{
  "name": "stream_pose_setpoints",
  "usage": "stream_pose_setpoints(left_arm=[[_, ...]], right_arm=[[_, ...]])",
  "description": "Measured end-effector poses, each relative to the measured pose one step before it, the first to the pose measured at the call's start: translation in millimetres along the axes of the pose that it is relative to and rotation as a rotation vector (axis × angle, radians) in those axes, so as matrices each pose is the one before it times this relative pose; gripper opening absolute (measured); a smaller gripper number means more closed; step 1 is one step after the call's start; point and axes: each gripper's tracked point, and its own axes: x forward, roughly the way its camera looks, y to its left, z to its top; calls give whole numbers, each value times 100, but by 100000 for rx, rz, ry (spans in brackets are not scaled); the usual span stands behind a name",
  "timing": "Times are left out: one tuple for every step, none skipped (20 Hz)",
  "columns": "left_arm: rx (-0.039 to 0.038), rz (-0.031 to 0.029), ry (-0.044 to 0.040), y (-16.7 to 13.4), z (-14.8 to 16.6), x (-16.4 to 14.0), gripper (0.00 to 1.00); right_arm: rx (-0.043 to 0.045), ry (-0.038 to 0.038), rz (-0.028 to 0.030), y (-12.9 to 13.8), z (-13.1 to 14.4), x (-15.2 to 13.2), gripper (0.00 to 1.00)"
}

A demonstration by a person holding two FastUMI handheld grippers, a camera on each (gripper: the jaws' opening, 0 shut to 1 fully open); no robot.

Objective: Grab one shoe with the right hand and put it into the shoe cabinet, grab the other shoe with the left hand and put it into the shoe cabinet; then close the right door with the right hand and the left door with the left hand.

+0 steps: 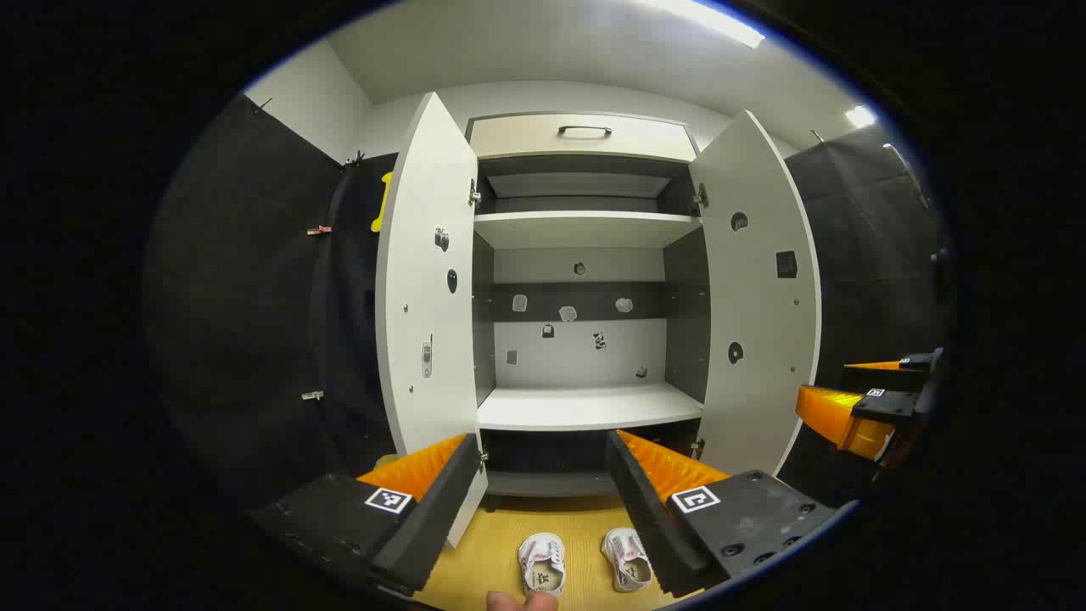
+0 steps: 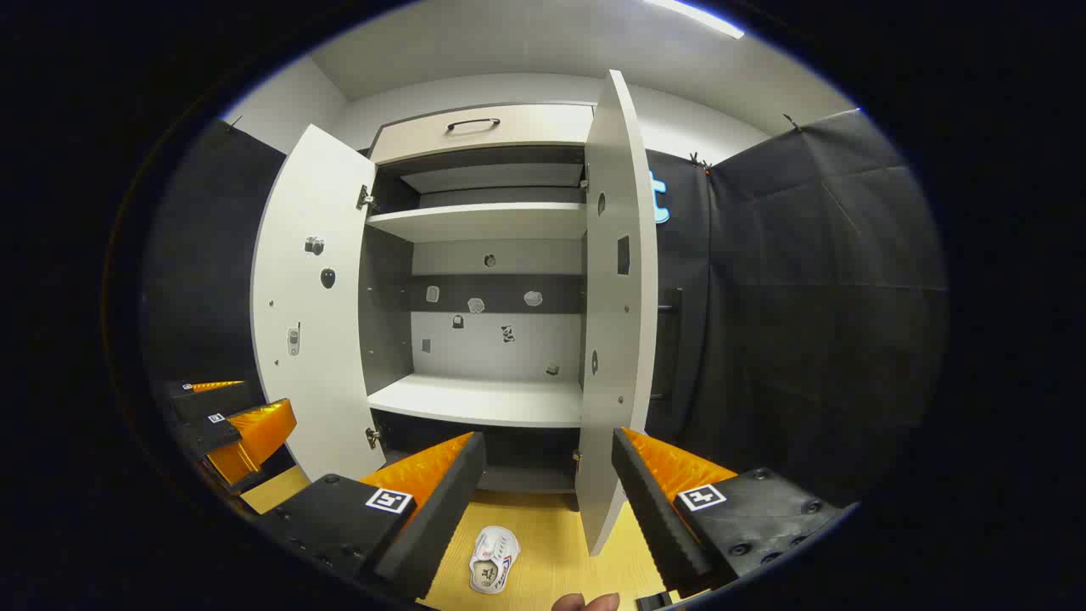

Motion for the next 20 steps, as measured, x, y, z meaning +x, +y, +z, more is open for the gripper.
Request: stream_pose_setpoints(left_arm=[[6, 69, -100, 50, 34, -46, 95], [243, 223, -207, 56, -5, -43, 95], [401, 83, -154, 38, 71, -33, 95], [247, 135, -221, 95, 1, -3, 95], [-9, -72, -224, 13, 83, 18, 95], [-143, -69, -250, 29, 38, 16, 95], [-146, -23, -165, 33, 56, 17, 95], [55, -89, -21, 52, -73, 30, 95], [136, 159, 18, 124, -1, 23, 95], [38, 37, 24, 82, -104, 54, 95], [-63, 66, -10, 63, 17, 68, 95], [-122, -79, 59, 47, -66, 39, 95], [-77, 17, -28, 55, 4, 38, 95], [-14, -22, -29, 63, -29, 78, 95], [72, 34, -15, 66, -7, 46, 95], [42, -27, -21, 58, -62, 22, 95], [-30, -67, -130, 39, 45, 15, 95], [-50, 54, -75, 90, -27, 30, 95], [-74, -41, 64, 59, 11, 51, 95], [-54, 39, 7, 97, -86, -5, 95]], right_arm=[[211, 34, 172, 69, 16, -35, 97], [295, 106, 186, 124, 71, -19, 96], [188, 23, 198, 128, 22, -43, 97], [88, 51, -37, 14, 13, -56, 97], [136, 147, 322, 118, -19, -8, 97], [-43, 51, 246, 173, 12, -23, 97], [-351, -2, -201, 29, 17, 58, 97], [-269, -140, 27, 31, 51, 79, 97], [-64, 88, -89, 99, -44, 7, 97], [221, 116, 312, 224, -10, 13, 97], [15, 142, 196, 199, -37, 20, 97], [-186, 11, 69, 50, -7, 46, 97], [-215, -226, -65, 88, 41, 35, 97], [-134, -178, -183, 77, 74, 54, 97], [14, -45, -43, 59, 1, 32, 97], [82, 136, -40, 82, -86, 9, 97], [127, 165, 45, 54, -6, 42, 97], [106, 72, 28, 141, -16, 11, 97], [-16, 33, -31, 68, 5, 25, 97], [-40, 145, -8, 118, -72, 53, 97]])
